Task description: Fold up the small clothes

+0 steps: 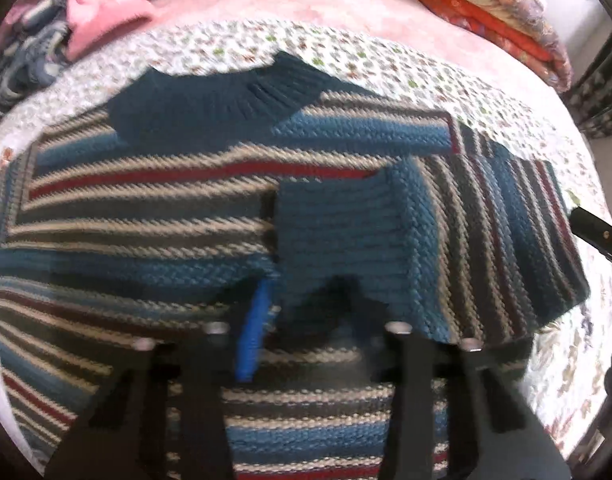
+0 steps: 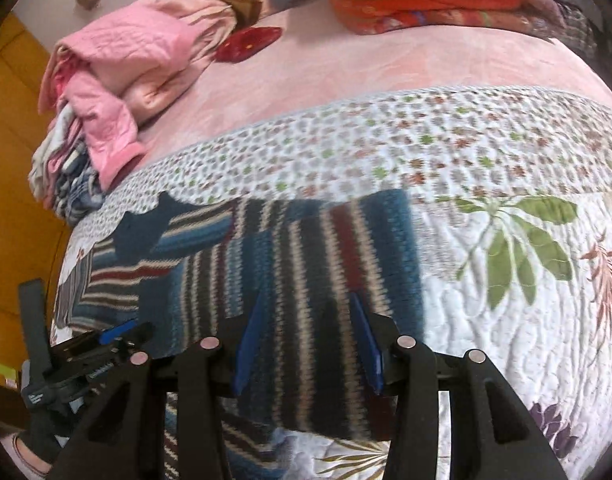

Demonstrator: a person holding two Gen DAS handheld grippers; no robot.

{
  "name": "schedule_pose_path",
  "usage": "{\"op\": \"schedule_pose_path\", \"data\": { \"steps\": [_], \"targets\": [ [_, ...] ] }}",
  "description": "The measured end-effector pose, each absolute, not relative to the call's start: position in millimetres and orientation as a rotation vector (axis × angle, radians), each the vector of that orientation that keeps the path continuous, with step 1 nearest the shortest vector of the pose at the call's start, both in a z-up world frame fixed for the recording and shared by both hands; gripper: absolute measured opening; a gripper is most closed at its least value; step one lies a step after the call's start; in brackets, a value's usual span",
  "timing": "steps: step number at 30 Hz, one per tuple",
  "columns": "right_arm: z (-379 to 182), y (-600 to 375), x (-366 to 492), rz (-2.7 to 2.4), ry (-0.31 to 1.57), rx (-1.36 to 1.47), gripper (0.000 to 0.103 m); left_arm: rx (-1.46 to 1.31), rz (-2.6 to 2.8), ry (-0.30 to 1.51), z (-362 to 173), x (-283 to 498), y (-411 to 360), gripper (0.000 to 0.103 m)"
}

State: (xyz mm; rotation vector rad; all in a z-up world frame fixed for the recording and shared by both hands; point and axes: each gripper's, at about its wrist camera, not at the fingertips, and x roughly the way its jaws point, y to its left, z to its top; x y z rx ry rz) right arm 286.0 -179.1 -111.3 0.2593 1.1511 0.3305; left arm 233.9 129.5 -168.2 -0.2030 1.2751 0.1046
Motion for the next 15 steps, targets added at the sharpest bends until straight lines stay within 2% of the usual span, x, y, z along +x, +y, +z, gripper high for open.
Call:
{"op": "schedule_pose_path", "data": {
  "steps": [1,2,9,13,15],
  "targets": [
    [-111,-181,286,0.322,1.150,0.258,0.046,-0.212,0.117,1.254,-164,232,134,0.002],
    [-112,-183,286,0.315,1.150,0.257,0.046,-0.230,0.110,1.221,-159,230,139,0.000],
    [-112,-195,285,0.290,1.149,0.285,0.046,-0.150,0.097,0.992,-100,214,167,0.000],
    [-114,-198,287,0.269,1.158,0.299,0.046,-0.240,0.009,1.141,-119,223,178,0.000],
    [-115,-196,288,0.270,1.163,0.300,0.046,-0.278,-0.019,1.228,-141,225,176,0.008]
  ]
}}
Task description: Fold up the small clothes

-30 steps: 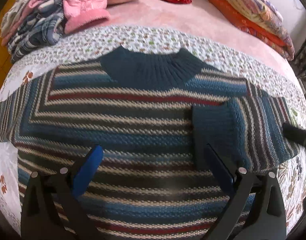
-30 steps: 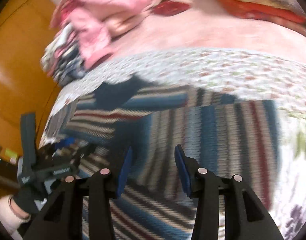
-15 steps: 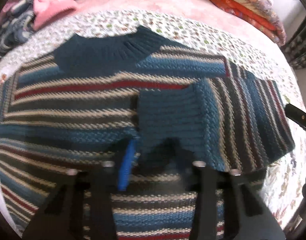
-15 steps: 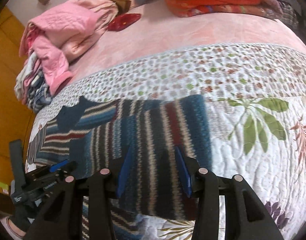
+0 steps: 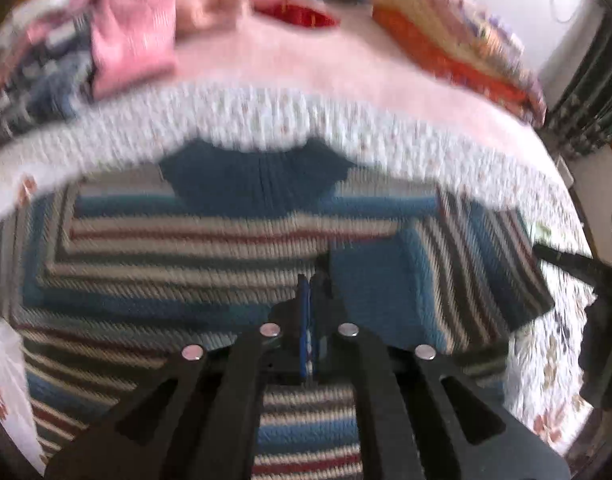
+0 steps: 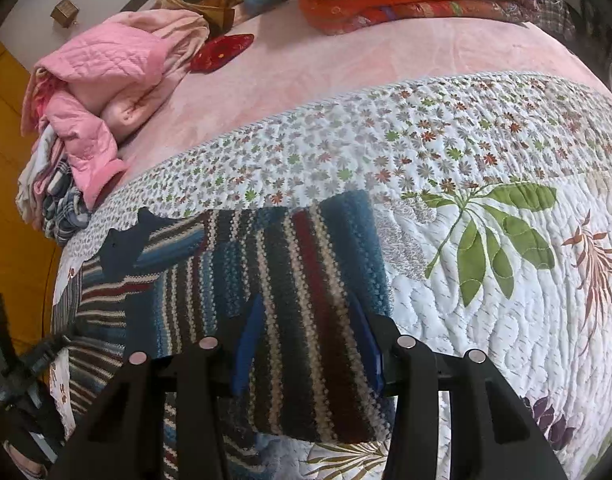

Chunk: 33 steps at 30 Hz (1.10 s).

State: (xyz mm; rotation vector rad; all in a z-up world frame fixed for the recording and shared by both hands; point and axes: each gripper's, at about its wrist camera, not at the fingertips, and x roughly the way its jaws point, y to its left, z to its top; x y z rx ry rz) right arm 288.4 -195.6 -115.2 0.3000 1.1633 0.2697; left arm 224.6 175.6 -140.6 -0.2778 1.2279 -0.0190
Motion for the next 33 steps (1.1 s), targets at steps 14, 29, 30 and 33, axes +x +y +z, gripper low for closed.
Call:
{"op": "schedule_pose_path", "data": {
  "steps": [14,29,30,33],
  "targets": [
    [-126,-190,290,0.267,1.182,0.254,0.048,-0.264,-0.025,1.273,-161,241,127,0.004],
    [-117,-187,288,0.362,1.188,0.336,0.049,-0.315,0.110,1.060,-99,227,223,0.003],
    [-119,-181,287,0.375,1.196,0.315,0.049,-0.320,0.125,1.053,-98,227,233,0.003],
    [-123,-156,284,0.413,1.224,0.243,0.050,-0.333,0.157,1.025,-96,222,256,0.003]
  ]
}}
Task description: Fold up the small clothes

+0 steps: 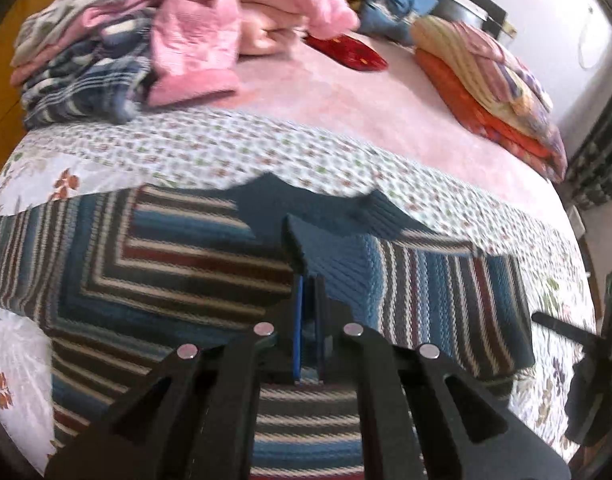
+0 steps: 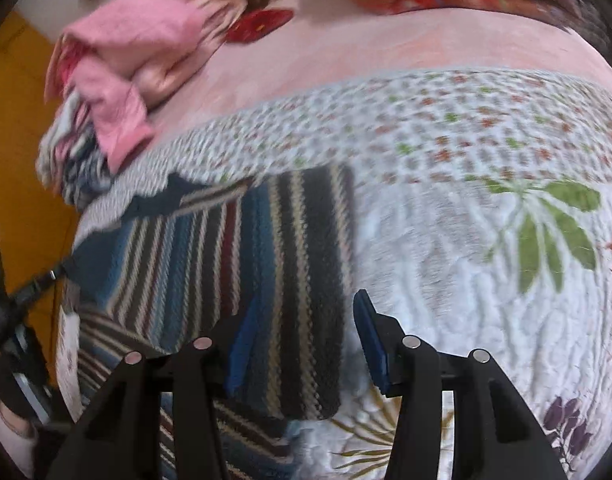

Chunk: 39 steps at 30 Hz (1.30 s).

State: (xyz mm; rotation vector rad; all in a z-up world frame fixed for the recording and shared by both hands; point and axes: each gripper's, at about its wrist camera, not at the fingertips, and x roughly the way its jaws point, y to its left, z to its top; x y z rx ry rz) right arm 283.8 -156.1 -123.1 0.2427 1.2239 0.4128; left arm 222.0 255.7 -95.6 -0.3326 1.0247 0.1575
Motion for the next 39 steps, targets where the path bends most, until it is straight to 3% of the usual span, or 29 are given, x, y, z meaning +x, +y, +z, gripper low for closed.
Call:
{"op": "schedule_pose_path", "data": {
  "steps": [9,18,27,32,39],
  "targets": [
    [-142,-120,279,0.431,1.297,0.181,0.051,-0.328,0.274,1.073,-128,214,310,0.003],
    [-159,-106,277,0.387,1.311,0.126,0.059,-0.202,0.283,1.189,-185,214,313,0.006],
    [-99,-95,282,0.470,1.159,0.199,0.060,-0.324,0.235,1.082,-128,205,319,0.022],
    [-110,-70,285,0.510,1.224,0.207,0.060,-0.313,0.140,1.134,-143,216,284,0.032],
    [-145,-67,275,0.500,1.293,0.164,0.059,-0.249,0.130,1.198,-183,218,276,0.035]
  ]
}}
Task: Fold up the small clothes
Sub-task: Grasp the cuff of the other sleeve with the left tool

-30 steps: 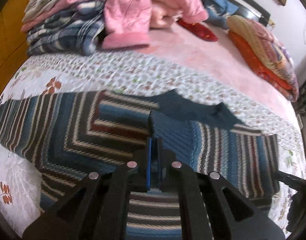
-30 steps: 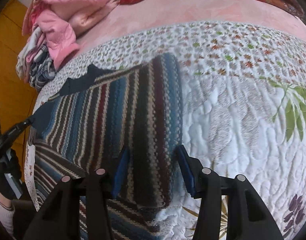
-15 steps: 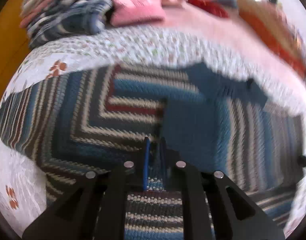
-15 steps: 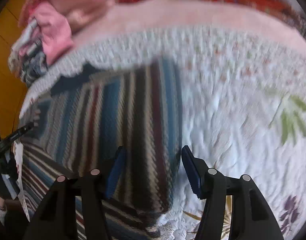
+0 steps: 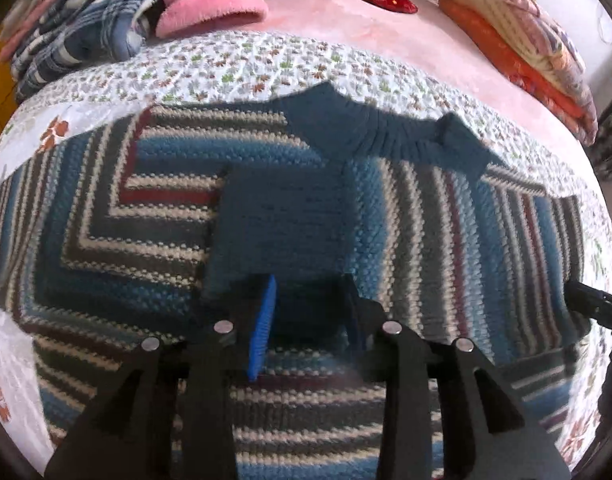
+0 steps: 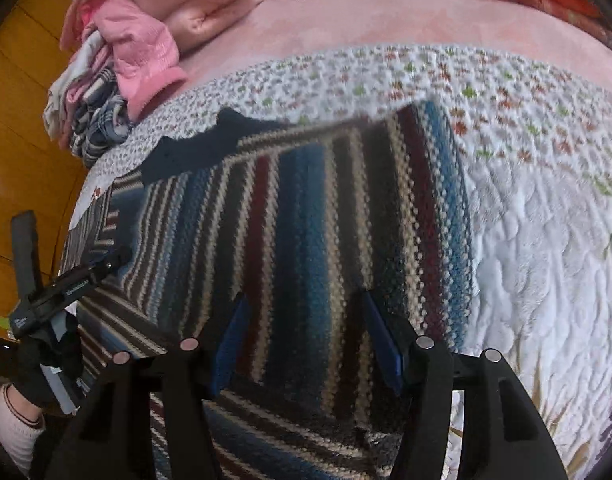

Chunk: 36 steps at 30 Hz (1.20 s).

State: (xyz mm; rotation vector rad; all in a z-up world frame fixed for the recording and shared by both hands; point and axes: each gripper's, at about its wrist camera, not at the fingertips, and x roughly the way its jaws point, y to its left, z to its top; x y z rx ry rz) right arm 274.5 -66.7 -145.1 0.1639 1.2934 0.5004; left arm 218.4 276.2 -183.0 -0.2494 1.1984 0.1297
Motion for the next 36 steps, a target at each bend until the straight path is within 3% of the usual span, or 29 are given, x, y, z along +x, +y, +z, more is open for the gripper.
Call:
{"op": "schedule_pose_path", "data": {
  "steps": [7,12,14,20,27,36],
  "targets": [
    [-156,-51,276,0.457,1.301,0.155,0.066,-0.225,0.134,1.224,-185,226,273,0.035],
    [-122,-45,270,0.427,1.285,0.159,0.066,-0.298,0.132,1.246,-156,216,303,0.039],
    [-101,-46,268,0.442,1.260,0.204,0.066,-0.312,0.148,1.230,-138,205,329,0.052],
    [-45,-32,256,0.419,1.203,0.268,0.077,-0.299,0.316,1.227,-107,154,443,0.065],
    [-52,14,222,0.395,1.268,0.252,0.078,-0.472,0.561,1.268,-141,86,579,0.065],
    [-87,62,208,0.386,1.321,0.186,0.078,-0.690,0.731,1.187,-165,29,687,0.065]
  ]
}}
